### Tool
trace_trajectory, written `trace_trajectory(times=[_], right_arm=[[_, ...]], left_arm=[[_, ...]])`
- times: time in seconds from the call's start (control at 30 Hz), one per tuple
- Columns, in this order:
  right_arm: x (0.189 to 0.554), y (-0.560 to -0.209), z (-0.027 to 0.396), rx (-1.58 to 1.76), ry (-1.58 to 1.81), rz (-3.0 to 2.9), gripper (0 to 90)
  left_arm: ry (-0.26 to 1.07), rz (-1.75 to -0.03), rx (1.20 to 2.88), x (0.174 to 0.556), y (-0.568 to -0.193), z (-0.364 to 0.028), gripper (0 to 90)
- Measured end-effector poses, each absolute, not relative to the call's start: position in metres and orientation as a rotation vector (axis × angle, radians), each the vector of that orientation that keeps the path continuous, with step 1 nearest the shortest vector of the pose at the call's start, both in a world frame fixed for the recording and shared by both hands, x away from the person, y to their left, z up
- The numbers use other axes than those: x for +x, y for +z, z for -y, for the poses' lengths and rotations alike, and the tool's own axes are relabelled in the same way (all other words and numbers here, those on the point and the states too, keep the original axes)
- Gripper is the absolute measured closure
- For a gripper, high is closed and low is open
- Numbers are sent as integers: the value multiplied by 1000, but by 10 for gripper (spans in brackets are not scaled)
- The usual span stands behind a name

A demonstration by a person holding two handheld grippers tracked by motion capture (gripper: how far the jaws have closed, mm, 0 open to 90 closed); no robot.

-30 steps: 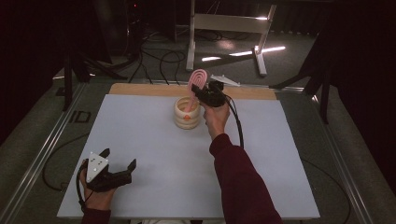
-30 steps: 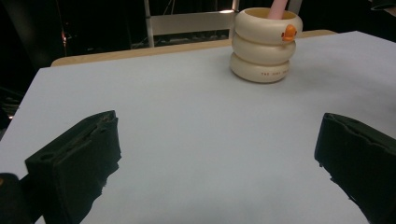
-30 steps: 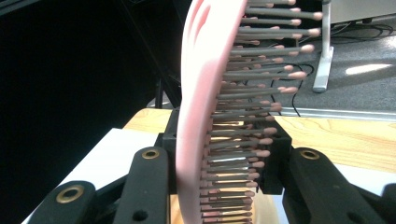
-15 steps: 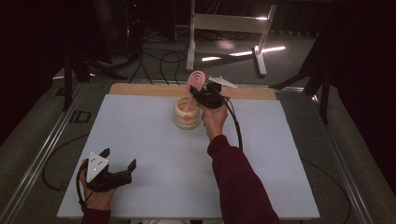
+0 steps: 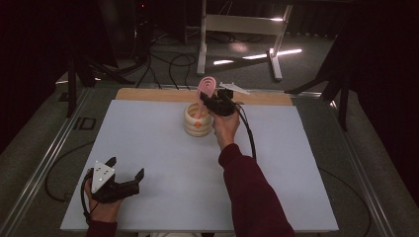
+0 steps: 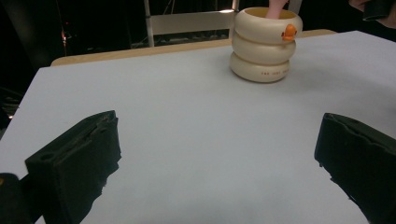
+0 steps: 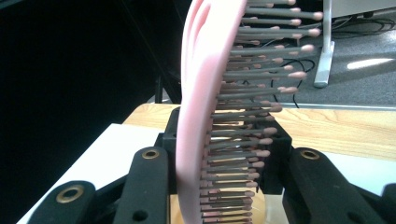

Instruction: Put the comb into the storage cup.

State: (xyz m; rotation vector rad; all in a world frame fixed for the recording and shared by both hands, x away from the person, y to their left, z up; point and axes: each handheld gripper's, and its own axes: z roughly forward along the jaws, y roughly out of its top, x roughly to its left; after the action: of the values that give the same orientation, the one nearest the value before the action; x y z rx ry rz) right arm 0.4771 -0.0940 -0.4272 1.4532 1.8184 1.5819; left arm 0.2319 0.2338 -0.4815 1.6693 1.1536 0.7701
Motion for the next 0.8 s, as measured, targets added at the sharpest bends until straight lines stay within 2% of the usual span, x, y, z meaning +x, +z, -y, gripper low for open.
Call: trace_trajectory(times=[0.8], right_arm=[[478, -435, 96, 1491, 1605, -1813, 637]], left_arm=[[769, -1156, 1669, 232, -482, -233, 9]])
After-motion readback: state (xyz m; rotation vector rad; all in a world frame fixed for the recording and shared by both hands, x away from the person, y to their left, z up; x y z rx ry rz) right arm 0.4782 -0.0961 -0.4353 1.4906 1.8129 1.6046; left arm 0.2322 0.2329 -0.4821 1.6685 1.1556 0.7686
